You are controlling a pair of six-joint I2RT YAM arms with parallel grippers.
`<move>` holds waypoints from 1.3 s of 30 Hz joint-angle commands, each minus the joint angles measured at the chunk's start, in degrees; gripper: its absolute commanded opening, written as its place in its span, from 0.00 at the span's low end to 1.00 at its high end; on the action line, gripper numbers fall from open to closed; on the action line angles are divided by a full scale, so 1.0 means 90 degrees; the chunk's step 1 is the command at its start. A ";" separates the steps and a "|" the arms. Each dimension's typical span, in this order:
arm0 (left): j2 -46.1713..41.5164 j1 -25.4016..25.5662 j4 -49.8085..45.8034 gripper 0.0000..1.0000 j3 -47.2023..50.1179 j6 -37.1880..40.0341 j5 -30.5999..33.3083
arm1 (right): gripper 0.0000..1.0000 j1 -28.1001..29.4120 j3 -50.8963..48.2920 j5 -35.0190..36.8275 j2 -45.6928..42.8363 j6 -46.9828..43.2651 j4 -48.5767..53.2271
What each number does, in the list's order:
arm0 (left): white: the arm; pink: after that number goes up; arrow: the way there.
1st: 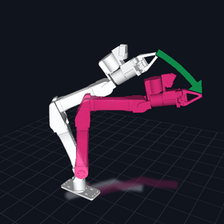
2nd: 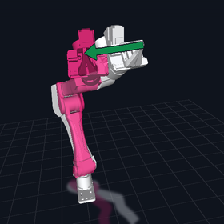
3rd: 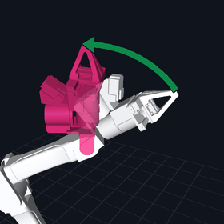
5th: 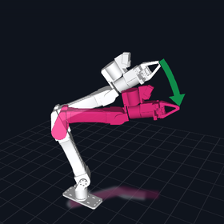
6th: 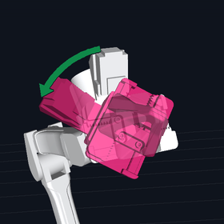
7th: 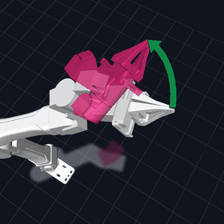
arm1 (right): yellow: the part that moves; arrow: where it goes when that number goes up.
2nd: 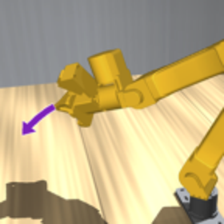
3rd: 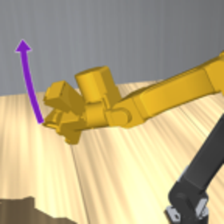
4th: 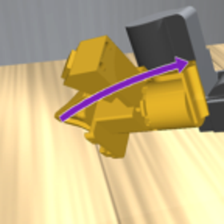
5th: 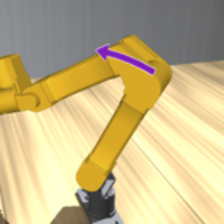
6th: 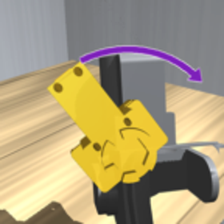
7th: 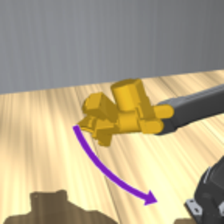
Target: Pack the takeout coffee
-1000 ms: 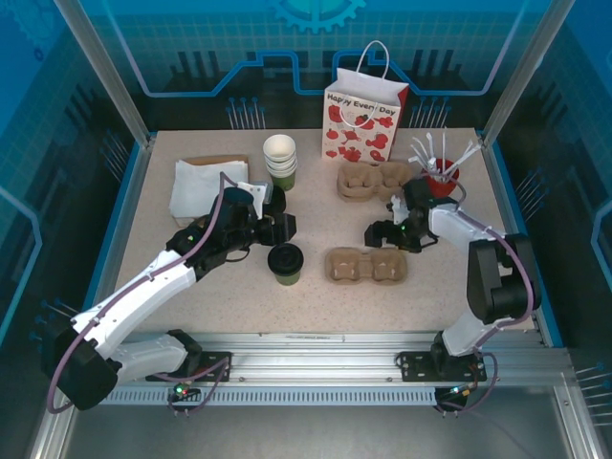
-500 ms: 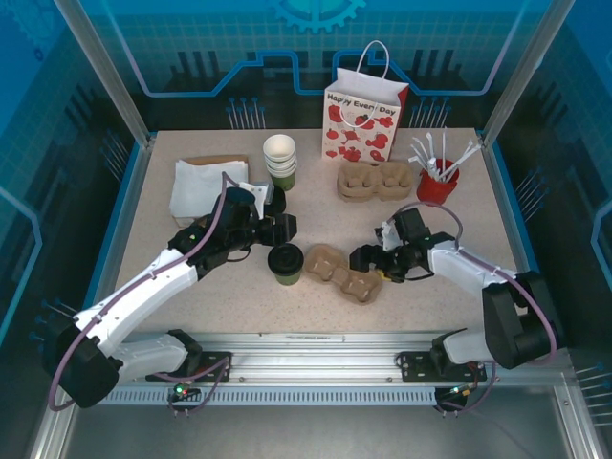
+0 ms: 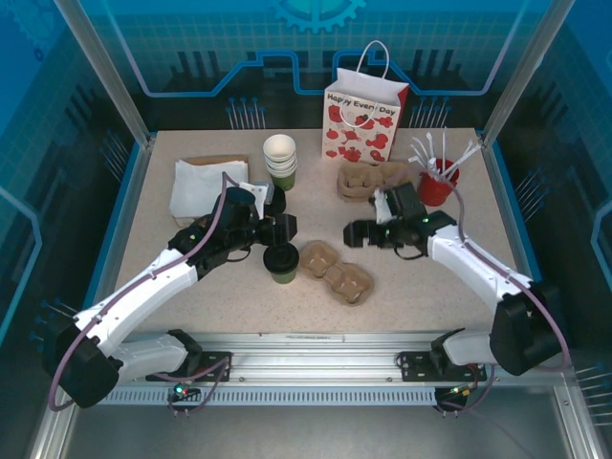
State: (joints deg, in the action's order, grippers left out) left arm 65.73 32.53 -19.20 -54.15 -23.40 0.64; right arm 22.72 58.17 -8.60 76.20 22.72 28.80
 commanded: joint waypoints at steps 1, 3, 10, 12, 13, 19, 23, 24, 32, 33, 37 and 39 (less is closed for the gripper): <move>-0.0033 0.0047 -0.0004 0.74 -0.0169 0.0188 0.0043 | 0.92 -0.0179 0.1044 0.1095 -0.0086 -0.1156 0.0012; -0.0010 0.0040 0.0023 0.74 -0.0268 0.0206 0.0017 | 0.86 -0.0454 0.1644 0.1294 0.0203 -0.1292 -0.0164; 0.0074 0.0040 0.0151 0.74 -0.0614 0.0342 -0.0079 | 0.71 -0.1360 0.3426 0.1571 0.1573 -0.1108 -0.0654; 0.0085 0.0045 0.0151 0.74 -0.0715 0.0360 -0.0101 | 0.64 -0.1570 0.4093 0.1685 0.2121 -0.0687 -0.0524; 0.0089 0.0047 0.0146 0.74 -0.0750 0.0359 -0.0101 | 0.61 -0.1644 0.4408 0.1674 0.2386 -0.0516 -0.0434; 0.0197 0.0043 -0.0008 0.74 -0.0897 0.0393 -0.0085 | 0.55 -0.1814 0.6503 0.1750 0.4043 0.0036 0.0277; 0.0244 0.0044 -0.0053 0.74 -0.0907 0.0402 -0.0079 | 0.54 -0.1858 0.7827 0.1797 0.4984 0.0117 0.0743; 0.0264 0.0038 -0.0051 0.74 -0.0907 0.0402 -0.0079 | 0.54 -0.1855 0.8198 0.1784 0.5235 0.0135 0.0908; 0.0420 0.0042 -0.0042 0.74 -0.0927 0.0356 -0.0175 | 0.43 -0.1870 1.0339 0.2080 0.6667 0.0093 0.1880; 0.0430 0.0038 -0.0039 0.74 -0.0936 0.0353 -0.0185 | 0.41 -0.1870 1.0479 0.2160 0.6763 0.0077 0.1932; 0.0470 0.0044 -0.0024 0.74 -0.0936 0.0329 -0.0233 | 0.33 -0.1905 1.0635 0.2170 0.6911 0.0101 0.1861; 0.0489 0.0039 -0.0029 0.74 -0.0944 0.0341 -0.0238 | 0.25 -0.1912 1.0655 0.2174 0.6939 0.0119 0.1796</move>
State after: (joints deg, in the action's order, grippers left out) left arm 69.71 32.53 -19.18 -60.42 -20.82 -0.05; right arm 6.46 151.57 9.74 137.45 23.53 43.51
